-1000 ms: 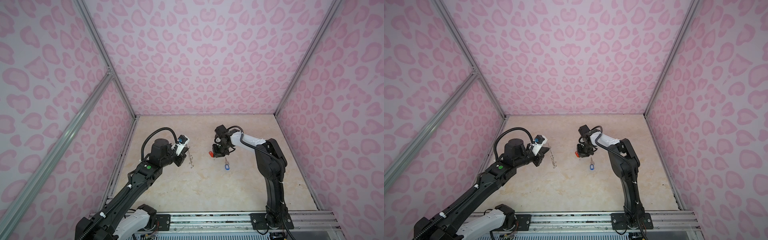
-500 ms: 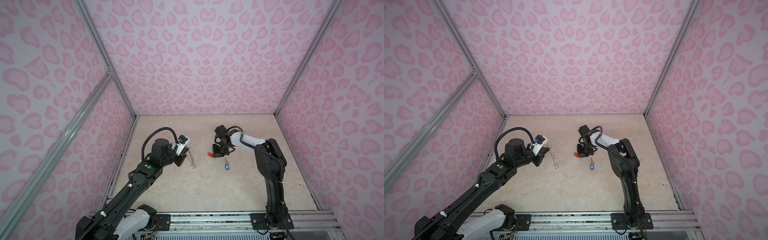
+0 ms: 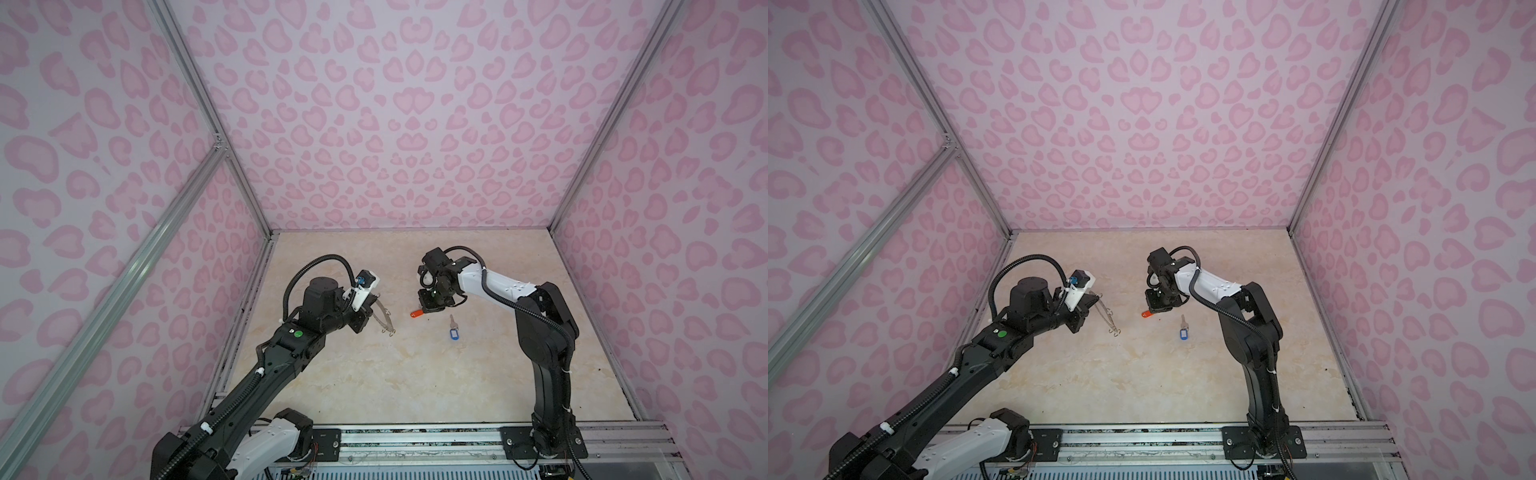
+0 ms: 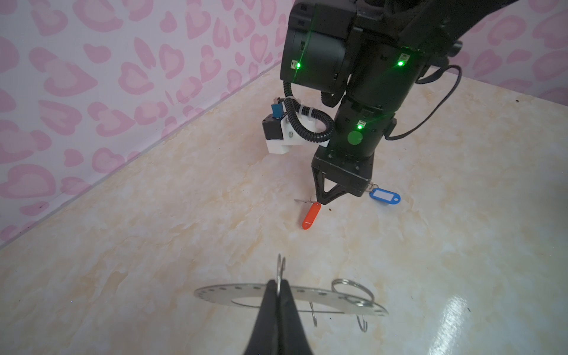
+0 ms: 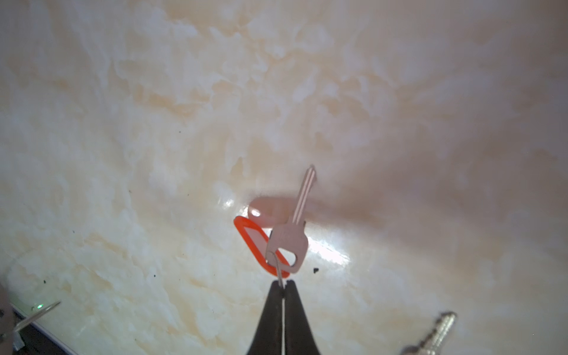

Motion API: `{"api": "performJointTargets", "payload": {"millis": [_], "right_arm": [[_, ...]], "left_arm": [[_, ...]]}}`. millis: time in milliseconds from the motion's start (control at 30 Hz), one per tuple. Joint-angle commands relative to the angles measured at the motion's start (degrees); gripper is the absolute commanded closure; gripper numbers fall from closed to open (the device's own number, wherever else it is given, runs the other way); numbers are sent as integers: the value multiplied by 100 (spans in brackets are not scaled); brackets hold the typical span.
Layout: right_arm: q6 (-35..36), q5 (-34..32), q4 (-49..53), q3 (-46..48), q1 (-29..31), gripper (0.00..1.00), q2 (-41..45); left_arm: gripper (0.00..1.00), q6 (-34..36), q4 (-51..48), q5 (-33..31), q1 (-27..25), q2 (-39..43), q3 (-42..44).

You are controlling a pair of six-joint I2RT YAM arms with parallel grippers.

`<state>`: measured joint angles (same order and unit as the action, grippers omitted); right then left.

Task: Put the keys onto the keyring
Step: 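Carry the red-tag key with the right gripper to the keyring held by left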

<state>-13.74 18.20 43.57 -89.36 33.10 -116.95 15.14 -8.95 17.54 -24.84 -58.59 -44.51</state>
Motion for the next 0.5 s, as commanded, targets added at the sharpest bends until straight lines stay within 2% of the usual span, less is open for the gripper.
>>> {"api": "performJointTargets", "payload": {"millis": [0, 333, 467], "right_arm": [[925, -418, 202, 120, 132, 100, 110], [1901, -414, -748, 888, 197, 100, 1182], [2395, -85, -1115, 1211, 197, 100, 1663]], "left_arm": [[97, 34, 224, 30, 5, 57, -5], [97, 51, 214, 95, 3, 111, -14], [97, 46, 242, 214, -3, 94, -39]]}}
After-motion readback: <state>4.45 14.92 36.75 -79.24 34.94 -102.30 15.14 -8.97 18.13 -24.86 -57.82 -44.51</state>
